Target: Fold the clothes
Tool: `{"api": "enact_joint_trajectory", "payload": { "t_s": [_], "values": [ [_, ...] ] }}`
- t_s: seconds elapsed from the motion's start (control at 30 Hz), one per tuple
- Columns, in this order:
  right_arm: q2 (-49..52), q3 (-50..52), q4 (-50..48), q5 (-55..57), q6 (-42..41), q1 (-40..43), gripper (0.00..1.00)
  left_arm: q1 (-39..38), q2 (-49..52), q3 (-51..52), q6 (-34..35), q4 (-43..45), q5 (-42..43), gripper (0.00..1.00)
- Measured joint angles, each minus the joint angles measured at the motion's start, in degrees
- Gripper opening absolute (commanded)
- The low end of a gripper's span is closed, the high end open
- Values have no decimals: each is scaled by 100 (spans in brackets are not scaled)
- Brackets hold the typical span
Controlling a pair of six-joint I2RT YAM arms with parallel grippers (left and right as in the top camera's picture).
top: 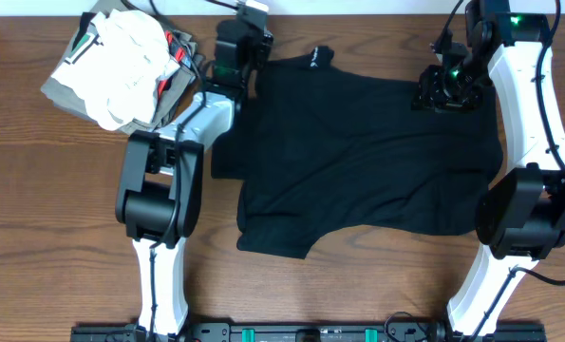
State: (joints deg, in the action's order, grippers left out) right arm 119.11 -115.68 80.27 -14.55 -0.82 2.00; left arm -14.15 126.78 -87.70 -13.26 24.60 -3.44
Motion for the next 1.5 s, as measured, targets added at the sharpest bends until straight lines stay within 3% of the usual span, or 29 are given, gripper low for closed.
{"api": "enact_joint_trajectory", "payload": {
  "t_s": [0.17, 0.3, 0.63, 0.8, 0.97, 1.03, 1.17, 1.23, 1.4, 1.5],
  "values": [
    [0, 2, -15, 0, 2, 0, 45, 98, -22, -9, 203, -476, 2, 98],
    [0, 2, 2, 2, 9, 0, 38, 57, -317, -11, 323, -1878, 57, 98],
    [-271, 37, 221, 306, -223, 0, 40, -240, -2592, -22, 568, -5128, 162, 98],
    [-1252, 37, 647, 1058, -1010, 0, 41, -240, -3552, -94, 1486, -6745, 173, 98],
    [-2201, 26, 1281, 1539, -1552, 0, 46, -240, -3766, -103, 2299, -7997, 173, 98],
    [-2470, 35, 1598, 1707, -1753, 0, 54, -247, -3764, -96, 2507, -8426, 199, 98],
    [-2874, 492, 1628, 1823, -2022, 0, 59, -247, -3764, -81, 2704, -8961, 479, 98],
    [-3132, 1029, 1545, 1838, -2164, 0, 57, -251, -3764, 0, 2763, -9068, 715, 100],
    [-3773, 2570, 1038, 1849, -2505, 0, 57, -251, -3764, 579, 2896, -9138, 1329, 94],
    [-4142, 3453, 634, 1832, -2719, 0, 61, -258, -3764, 1106, 3069, -9138, 1537, 91]
  ]
}}
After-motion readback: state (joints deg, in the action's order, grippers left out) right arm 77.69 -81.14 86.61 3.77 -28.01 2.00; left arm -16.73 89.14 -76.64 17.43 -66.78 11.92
